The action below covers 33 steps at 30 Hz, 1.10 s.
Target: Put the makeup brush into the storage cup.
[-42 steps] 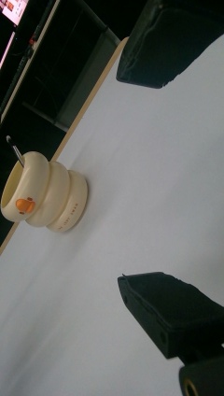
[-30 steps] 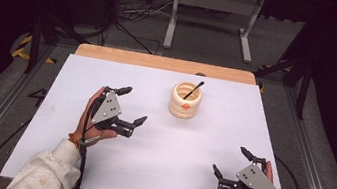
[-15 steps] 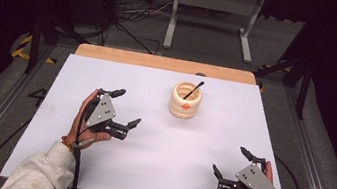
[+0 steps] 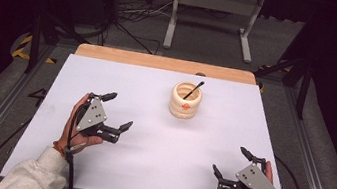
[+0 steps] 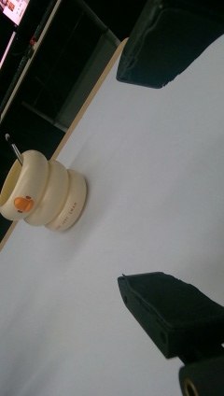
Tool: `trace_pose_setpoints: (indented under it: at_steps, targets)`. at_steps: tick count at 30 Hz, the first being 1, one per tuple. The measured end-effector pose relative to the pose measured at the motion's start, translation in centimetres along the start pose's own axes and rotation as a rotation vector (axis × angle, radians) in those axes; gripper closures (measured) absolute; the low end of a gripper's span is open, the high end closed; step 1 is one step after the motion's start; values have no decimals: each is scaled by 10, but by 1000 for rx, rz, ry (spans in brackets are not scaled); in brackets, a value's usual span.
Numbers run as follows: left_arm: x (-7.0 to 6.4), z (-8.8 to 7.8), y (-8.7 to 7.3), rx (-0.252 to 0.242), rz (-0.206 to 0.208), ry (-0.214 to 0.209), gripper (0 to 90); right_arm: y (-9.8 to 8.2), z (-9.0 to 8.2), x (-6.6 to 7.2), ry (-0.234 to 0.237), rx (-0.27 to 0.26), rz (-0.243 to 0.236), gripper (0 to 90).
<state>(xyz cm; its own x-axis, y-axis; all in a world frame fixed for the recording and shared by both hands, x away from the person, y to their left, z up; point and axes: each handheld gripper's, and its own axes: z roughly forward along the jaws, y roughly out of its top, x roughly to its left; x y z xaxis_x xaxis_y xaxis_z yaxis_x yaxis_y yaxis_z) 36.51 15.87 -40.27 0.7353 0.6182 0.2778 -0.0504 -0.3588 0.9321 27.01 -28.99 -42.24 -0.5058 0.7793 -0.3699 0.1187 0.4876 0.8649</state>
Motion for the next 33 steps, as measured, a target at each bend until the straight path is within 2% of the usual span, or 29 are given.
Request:
trace_pose_setpoints:
  at_steps: [9,16,18,33]
  targets:
    - [-2,-13,-6,5,-12,3,45,0,0,0,-1,1,-2,44]
    - [-2,-20,-11,20,-9,14,47,0,0,0,-1,3,-2,44]
    - [-3,-22,-12,29,5,25,46,0,0,1,0,6,-3,44]
    - [-4,-35,-22,59,3,48,49,0,0,1,-1,5,-3,44]
